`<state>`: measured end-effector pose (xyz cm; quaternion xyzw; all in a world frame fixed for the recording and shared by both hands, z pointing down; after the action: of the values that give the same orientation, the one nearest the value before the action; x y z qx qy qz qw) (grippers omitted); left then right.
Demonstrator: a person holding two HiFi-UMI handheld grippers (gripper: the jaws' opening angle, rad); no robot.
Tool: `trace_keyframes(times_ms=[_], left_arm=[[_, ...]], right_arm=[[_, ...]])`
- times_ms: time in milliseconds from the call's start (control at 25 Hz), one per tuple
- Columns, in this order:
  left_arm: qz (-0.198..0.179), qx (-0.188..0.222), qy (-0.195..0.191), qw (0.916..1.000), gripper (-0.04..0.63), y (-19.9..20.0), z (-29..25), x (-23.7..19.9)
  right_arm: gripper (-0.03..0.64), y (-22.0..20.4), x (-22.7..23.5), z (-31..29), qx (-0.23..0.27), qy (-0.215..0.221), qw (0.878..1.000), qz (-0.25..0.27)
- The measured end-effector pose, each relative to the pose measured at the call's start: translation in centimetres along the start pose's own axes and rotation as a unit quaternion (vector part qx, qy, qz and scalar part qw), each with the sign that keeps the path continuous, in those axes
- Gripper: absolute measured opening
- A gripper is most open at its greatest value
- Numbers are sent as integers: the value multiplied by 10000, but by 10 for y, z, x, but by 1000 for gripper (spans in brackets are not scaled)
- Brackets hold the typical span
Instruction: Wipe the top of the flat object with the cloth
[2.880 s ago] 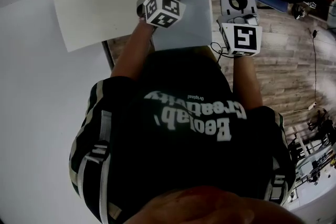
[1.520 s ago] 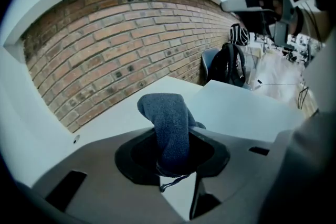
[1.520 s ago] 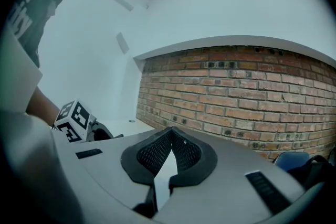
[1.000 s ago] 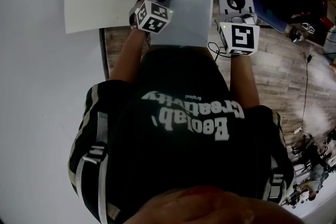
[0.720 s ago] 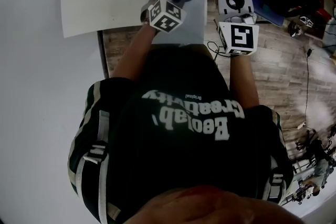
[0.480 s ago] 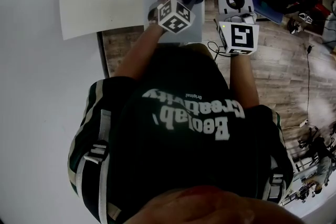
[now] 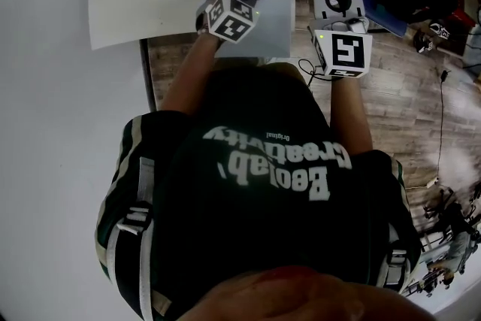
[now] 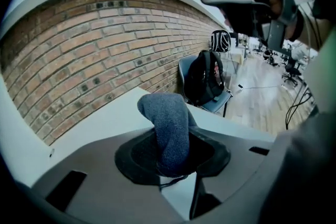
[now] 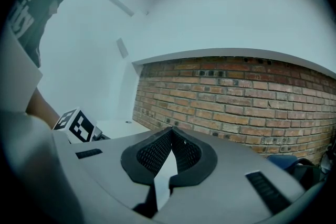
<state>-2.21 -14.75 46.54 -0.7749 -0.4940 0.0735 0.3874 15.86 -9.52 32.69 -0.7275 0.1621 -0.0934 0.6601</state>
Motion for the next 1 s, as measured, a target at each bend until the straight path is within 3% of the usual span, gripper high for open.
trace_keyframes(times_ms=[320,560,840,1000], left_arm=[[449,-452,635,9959,123,-54,44,-26],[684,-710,877,9913,123,-90,72,-28],[715,-754,869,9908,123,-94,74,-22],[492,-700,732,9936,122,-82,65,-15]], right_arm=[[-5,2,-15,-9,91,368,9993,12],[-5,3,-25,-13,153,533,9985,45],[-5,3,-27,-16,127,627,9979,60],[-5,2,-25,-15,90,583,9982,55]])
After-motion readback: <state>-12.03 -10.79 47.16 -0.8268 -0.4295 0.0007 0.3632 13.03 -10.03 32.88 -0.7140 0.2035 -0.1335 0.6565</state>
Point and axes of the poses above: the fingertips, and each gripper's own axes: z backward along the fingers, x to its right, y out of its top, the point moved 9 cm from there along z, backward along the fingers, and after that the axes turned 7 degrees about -z, right-handed, at the moved point
